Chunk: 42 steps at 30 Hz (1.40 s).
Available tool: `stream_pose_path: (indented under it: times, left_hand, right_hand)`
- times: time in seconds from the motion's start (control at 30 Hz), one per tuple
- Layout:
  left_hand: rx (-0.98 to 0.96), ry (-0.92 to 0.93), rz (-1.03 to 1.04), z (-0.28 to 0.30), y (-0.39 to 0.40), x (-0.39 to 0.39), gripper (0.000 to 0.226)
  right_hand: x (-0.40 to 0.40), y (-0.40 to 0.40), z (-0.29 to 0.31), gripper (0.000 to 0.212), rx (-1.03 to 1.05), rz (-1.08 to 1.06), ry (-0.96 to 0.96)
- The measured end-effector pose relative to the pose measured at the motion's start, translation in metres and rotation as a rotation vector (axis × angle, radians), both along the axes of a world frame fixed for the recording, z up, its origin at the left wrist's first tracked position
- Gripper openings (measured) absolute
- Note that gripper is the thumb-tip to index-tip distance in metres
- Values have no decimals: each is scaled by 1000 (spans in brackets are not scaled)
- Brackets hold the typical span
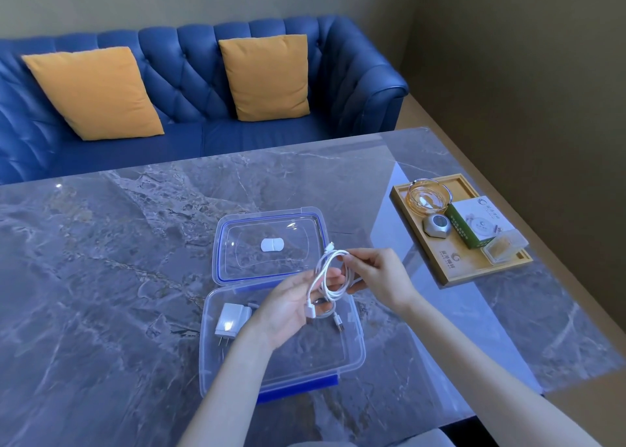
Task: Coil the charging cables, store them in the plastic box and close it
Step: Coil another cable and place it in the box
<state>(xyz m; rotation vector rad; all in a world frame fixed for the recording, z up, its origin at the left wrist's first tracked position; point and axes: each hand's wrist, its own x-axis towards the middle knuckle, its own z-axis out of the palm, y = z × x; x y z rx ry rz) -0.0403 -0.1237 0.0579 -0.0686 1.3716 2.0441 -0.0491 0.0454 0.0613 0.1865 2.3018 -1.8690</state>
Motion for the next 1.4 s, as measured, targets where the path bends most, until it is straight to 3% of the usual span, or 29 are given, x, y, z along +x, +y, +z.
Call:
stream_pose_path:
  times: [0.13,0.23,0.3,0.43,0.67,0.77,0.87,0.97,1.2,1.4]
  left_hand:
    - [-268,139,63,-3,6,0,17]
    - [-481,206,125,-2,9,1,31]
    - [-585,274,121,-3,8,3,39]
    - [-697,321,155,-4,7,9,38]
    - [-611,242,209,-1,14,11,28]
    - [-571,168,276,-4,12,7,30]
    - [-564,141,325,-2,11,4,31]
    - [-556,122,369,-3,11,1,29]
    - [-531,72,425,-5,12,0,32]
    - [-659,151,450,-6,11,-1,28]
  right_hand:
    - [-1,-3,-3,22,6,2,-43]
    - [-1,-6,-1,21,14,46,-46]
    - [0,-6,2,32,3,73,-38]
    - [1,-6,5,37,129,124,45]
    - [3,-9,-2,18,340,-58,226]
    - [2,-8,3,19,103,-199,208]
    - [3,-5,11,26,-196,-174,90]
    - [5,-1,13,28,-272,-144,21]
    - [4,0,9,13,-252,-251,38]
    - [6,-1,7,11,-31,-232,137]
